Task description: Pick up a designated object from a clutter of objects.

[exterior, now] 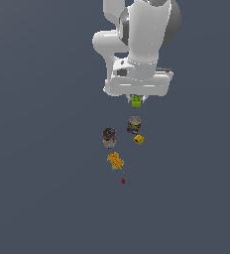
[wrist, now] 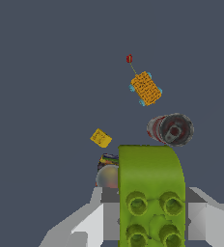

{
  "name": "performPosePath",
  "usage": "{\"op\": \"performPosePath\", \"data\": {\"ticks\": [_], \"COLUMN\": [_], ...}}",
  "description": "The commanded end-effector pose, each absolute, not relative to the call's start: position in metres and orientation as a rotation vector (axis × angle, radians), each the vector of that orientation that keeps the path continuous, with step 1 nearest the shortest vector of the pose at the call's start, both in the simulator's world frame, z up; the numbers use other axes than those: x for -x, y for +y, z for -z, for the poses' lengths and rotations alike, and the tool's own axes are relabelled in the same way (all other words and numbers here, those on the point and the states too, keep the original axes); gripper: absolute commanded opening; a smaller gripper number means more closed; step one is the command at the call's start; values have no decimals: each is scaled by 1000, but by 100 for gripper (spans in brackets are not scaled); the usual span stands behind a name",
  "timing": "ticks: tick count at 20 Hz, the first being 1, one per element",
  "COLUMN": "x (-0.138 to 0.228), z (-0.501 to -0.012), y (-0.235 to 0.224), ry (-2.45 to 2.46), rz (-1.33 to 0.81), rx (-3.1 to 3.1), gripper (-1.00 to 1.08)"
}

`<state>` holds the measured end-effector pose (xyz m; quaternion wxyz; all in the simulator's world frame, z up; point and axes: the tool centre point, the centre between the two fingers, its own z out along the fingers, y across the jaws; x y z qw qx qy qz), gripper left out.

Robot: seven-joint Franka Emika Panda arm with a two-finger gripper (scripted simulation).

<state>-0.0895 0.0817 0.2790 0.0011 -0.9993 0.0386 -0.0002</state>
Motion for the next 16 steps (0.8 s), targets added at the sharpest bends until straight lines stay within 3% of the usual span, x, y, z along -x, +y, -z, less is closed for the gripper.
{"op": "performPosePath", "data": {"ticks": [1, 16], "x": [94, 102], "z": [-299, -353], "y": [76, 62], "ry": [121, 123], "rz": [-1, 0], "rx": [3137, 3139], "gripper": [-100, -100]}}
